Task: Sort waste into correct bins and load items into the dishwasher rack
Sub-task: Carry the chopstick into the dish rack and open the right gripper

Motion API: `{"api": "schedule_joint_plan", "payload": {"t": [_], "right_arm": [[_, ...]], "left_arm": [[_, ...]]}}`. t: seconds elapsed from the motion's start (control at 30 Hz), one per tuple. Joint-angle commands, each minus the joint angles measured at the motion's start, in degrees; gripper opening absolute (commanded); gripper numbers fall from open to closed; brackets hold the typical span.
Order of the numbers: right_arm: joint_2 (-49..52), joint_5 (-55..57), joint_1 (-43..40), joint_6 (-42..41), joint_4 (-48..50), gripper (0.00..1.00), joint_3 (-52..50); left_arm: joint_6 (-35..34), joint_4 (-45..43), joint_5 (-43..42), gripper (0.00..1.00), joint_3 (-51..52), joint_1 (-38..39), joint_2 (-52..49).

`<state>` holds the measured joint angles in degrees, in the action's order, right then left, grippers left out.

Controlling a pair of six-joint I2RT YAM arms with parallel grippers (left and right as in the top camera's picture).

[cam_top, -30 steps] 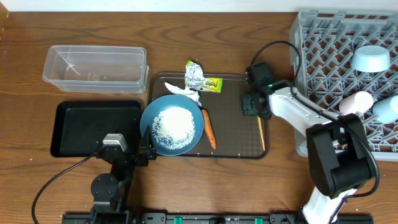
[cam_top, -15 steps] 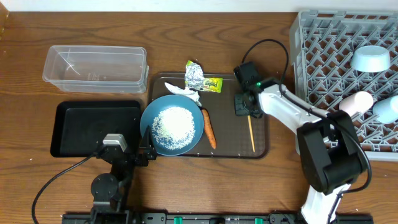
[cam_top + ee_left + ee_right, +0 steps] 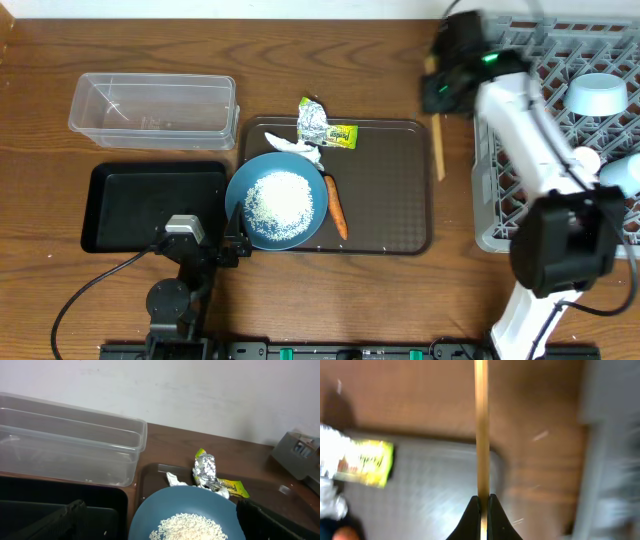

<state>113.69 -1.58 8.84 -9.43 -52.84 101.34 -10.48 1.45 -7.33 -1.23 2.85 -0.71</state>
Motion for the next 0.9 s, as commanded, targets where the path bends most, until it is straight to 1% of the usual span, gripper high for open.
{"api": "schedule_joint_plan", "payload": {"t": [0.0, 0.1, 0.27, 0.47, 0.77, 0.87], "right_arm": [[-1.2, -2.69, -6.27, 5.09, -0.13, 0.01, 2.03], [-1.16, -7.67, -11.17, 7.3, 0.61, 0.01, 2.01], [-1.05, -9.38, -15.65, 9.86, 1.92, 0.01, 1.81], [-0.24, -8.0, -16.41, 10.38, 4.68, 0.01, 0.92], [4.5, -1.9, -16.37, 10.36, 6.45, 0.01, 0.87], [4.85, -1.86, -16.39, 10.36, 6.32, 0.02, 0.87]], "left_arm": [[0.15, 1.9, -1.05, 0.98, 1.01, 0.24, 0.0], [0.15, 1.9, -1.05, 0.98, 1.01, 0.24, 0.0], [0.15, 1.9, -1.05, 0.98, 1.01, 0.24, 0.0], [0.15, 1.88, -1.05, 0.98, 1.01, 0.24, 0.0], [0.15, 1.88, -1.05, 0.98, 1.01, 0.24, 0.0], [0.15, 1.88, -1.05, 0.98, 1.01, 0.24, 0.0]]}}
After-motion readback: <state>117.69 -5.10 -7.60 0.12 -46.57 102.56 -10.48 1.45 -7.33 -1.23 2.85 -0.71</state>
